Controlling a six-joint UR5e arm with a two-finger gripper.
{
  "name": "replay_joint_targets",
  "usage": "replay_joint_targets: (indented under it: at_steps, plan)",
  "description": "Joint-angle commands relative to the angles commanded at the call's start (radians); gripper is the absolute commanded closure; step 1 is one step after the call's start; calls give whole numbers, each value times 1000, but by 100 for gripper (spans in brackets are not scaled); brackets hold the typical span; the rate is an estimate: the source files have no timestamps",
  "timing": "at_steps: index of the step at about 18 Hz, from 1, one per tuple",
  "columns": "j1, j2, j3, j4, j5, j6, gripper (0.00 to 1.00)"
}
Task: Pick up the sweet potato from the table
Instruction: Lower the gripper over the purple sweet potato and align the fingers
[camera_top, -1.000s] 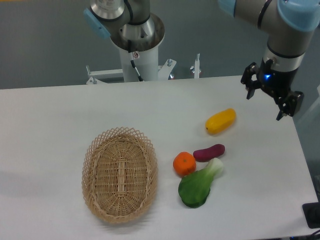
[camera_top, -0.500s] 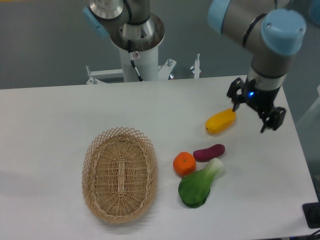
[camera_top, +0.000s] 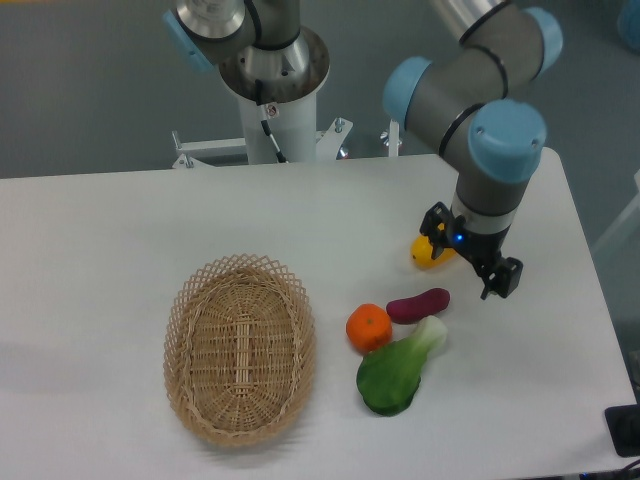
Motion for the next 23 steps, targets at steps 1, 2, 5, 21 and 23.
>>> replay_joint_targets:
  at_steps: [1, 2, 5, 21, 23]
  plan:
    - [-6, -2, -2, 0, 14, 0, 0]
    - [-11, -5, -6, 2, 17, 0, 0]
    - [-14, -28, -21, 32, 20, -5, 0]
    - [-29, -54, -156, 198, 22, -21, 0]
    - [-29, -55, -161, 213, 22, -21, 0]
